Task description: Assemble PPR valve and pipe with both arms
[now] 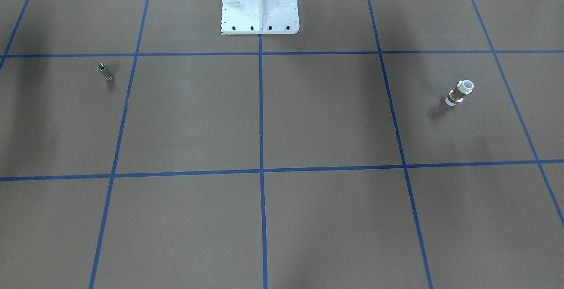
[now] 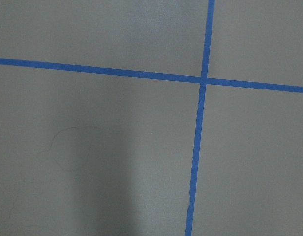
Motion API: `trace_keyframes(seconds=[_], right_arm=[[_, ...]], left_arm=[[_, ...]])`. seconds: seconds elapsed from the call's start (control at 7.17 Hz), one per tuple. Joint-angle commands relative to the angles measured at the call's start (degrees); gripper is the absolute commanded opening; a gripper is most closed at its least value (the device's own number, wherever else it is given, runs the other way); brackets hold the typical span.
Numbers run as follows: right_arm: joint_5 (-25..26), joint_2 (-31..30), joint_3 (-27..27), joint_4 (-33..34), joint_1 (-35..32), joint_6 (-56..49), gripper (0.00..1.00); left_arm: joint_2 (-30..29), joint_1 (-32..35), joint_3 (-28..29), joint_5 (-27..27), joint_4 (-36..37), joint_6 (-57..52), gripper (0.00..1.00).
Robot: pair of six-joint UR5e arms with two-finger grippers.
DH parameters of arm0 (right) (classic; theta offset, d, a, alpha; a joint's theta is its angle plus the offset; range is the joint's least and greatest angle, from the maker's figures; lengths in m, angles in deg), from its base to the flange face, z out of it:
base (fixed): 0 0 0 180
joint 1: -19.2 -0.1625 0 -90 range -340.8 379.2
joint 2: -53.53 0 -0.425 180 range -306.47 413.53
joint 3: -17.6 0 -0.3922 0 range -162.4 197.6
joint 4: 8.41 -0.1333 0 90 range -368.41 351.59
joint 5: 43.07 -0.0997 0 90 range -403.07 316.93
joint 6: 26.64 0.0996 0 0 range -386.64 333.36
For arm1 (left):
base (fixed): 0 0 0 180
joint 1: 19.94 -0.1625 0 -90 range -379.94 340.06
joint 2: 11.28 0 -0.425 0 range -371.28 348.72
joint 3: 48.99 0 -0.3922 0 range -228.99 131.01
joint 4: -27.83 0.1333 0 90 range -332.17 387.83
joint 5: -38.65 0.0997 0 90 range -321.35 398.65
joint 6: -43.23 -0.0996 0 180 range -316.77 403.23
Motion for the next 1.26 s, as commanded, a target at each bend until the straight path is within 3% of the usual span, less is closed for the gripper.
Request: trace_keyframes(seconds=[0.0,0.42,0.56,0.7,0.84,1.12], right_arm=[[-0.07,-0.01,0.06,-0.01,0.00,0.09,1.00],[-0.07,-0.01,0.06,-0.01,0.00,0.09,1.00],[-0.07,-0.01,0.06,-0.01,0.00,0.09,1.00],[-0.07,-0.01,0.06,-0.01,0.00,0.17,1.00],[-0.07,-0.09,0.15,-0.01,0.00,0.17,1.00],[-0.07,-0.09,0.06,-0.01,0.00,0.17,1.00]], left_arm=[[0.41,0.13,-0.78,-2.22,-0.24,-0.20,1.00],[1.03,-0.57,-0.69,-2.67,-0.33,-0.38,1.00],[0.94,-4.32,-1.04,-3.63,-3.11,0.23,1.00],[0.77,-6.79,-0.61,-3.55,-4.53,5.11,1.00],[-0.80,-13.34,-0.70,-3.11,-7.51,11.24,1.00],[-0.82,-21.72,-0.61,1.43,-17.07,26.08,1.00]])
